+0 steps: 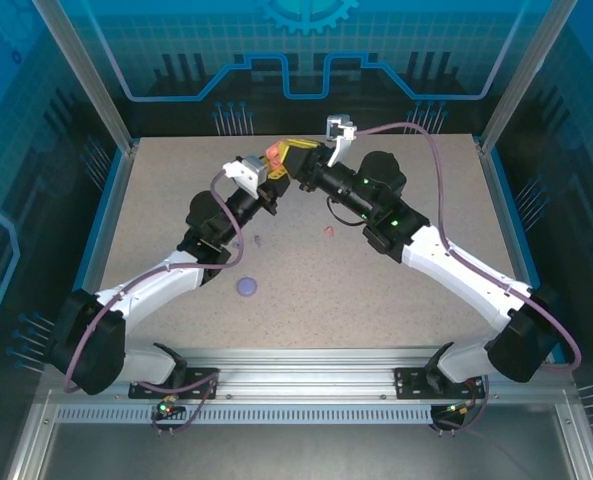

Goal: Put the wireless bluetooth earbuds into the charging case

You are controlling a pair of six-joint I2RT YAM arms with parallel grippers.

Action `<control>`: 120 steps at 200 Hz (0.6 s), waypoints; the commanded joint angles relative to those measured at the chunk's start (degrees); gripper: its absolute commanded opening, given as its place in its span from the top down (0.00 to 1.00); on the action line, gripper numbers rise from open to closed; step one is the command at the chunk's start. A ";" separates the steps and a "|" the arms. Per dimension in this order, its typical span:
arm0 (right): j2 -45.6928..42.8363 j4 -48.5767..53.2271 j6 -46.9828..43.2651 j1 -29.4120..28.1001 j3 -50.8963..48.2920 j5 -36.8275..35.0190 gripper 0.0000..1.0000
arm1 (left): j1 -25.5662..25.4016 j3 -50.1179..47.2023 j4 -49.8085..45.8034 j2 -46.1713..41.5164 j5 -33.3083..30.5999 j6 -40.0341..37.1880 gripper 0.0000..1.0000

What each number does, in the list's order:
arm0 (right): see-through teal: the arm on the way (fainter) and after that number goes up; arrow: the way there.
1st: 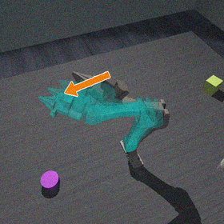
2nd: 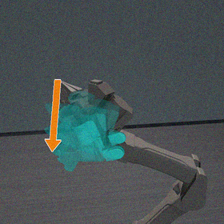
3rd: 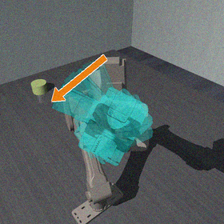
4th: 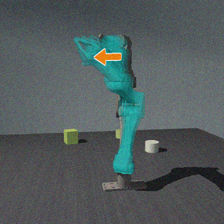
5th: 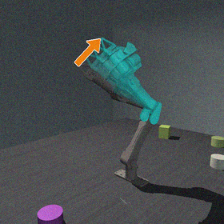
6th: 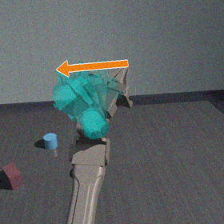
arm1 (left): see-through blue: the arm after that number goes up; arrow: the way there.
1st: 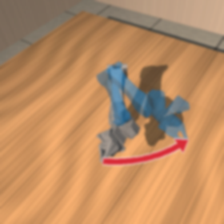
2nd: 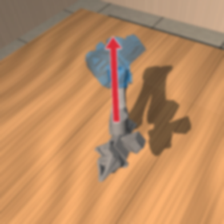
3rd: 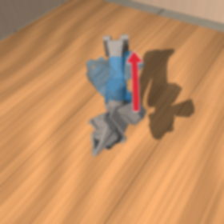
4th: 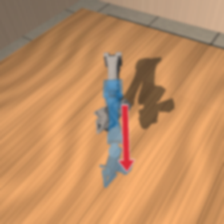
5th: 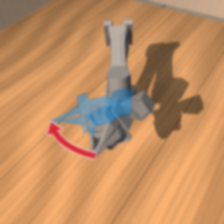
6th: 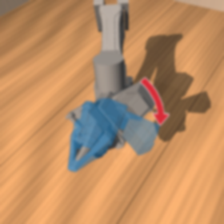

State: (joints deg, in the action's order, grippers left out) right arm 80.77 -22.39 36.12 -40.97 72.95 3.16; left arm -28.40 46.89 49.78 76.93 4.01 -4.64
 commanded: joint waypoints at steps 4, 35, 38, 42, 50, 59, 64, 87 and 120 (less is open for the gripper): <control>1.55 -5.34 -0.45 -1.17 -0.61 -2.05 0.78 | -0.59 2.20 -0.08 -0.37 0.74 0.27 1.00; 2.52 -5.30 -0.36 -1.33 -0.66 -2.44 0.78 | -0.69 2.33 -0.49 -0.72 0.74 0.25 1.00; 2.60 -5.37 -0.24 -1.32 -0.70 -2.56 0.78 | -0.64 2.34 -0.51 -0.80 0.67 0.27 1.00; 2.66 -5.23 -0.19 -1.36 -0.70 -2.63 0.78 | -0.69 2.33 -0.55 -0.82 0.65 0.25 1.00; 2.87 -5.31 -0.05 -1.41 -0.87 -2.80 0.78 | -0.66 2.35 -0.50 -0.87 0.65 0.33 1.00; 3.07 -5.23 -0.08 -1.47 -1.12 -2.89 0.78 | -0.68 2.32 -0.52 -0.90 0.68 0.26 1.00; 3.20 -5.26 -0.08 -1.47 -1.22 -3.00 0.78 | -0.65 2.37 -0.49 -0.98 0.65 0.25 1.00; 3.42 -4.99 -0.13 -1.43 -1.74 -3.84 0.79 | -0.75 2.41 -0.48 -1.24 0.62 0.25 1.00; 3.73 -4.61 -0.18 -1.36 -2.24 -4.60 0.79 | -0.77 2.53 -0.67 -1.51 0.56 -0.01 1.00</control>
State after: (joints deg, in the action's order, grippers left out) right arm 83.92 -24.99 36.14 -41.65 71.33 0.36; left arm -28.69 47.22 48.25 76.88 3.99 -4.64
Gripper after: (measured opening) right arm 0.213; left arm 0.231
